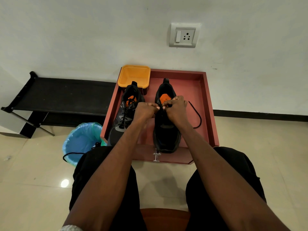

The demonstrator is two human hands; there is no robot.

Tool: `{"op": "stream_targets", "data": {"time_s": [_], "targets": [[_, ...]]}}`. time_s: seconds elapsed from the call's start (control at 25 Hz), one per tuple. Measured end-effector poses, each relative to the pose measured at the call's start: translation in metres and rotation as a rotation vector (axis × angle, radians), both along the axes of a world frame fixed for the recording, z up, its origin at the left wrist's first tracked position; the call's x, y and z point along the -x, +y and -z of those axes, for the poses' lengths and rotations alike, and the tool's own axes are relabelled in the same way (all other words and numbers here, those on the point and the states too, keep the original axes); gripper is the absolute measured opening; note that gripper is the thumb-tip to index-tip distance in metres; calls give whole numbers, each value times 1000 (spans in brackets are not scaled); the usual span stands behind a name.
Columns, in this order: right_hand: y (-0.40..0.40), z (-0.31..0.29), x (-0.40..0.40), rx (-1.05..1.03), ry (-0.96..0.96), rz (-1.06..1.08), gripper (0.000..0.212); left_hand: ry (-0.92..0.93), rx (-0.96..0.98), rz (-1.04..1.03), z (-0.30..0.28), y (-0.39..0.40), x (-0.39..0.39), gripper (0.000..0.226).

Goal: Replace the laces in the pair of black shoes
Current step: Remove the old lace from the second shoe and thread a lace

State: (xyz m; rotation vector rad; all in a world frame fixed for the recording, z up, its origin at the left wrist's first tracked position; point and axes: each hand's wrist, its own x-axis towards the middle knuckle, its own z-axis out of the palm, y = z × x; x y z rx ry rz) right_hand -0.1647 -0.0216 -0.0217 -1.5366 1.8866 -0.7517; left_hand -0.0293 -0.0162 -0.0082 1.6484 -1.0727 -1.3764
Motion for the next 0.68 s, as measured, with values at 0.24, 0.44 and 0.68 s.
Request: {"op": "stream_targets", "data": {"time_s": [0.24, 0.44, 0.68], "targets": [[2, -3, -3, 16, 52, 70, 20, -75, 54, -28, 6, -1, 1, 8], [-1, -3, 13, 41, 140, 72, 23, -120, 48, -88, -1, -2, -1, 22], [-2, -2, 18, 28, 16, 52, 23, 451, 346, -798, -42, -6, -33, 16]]}}
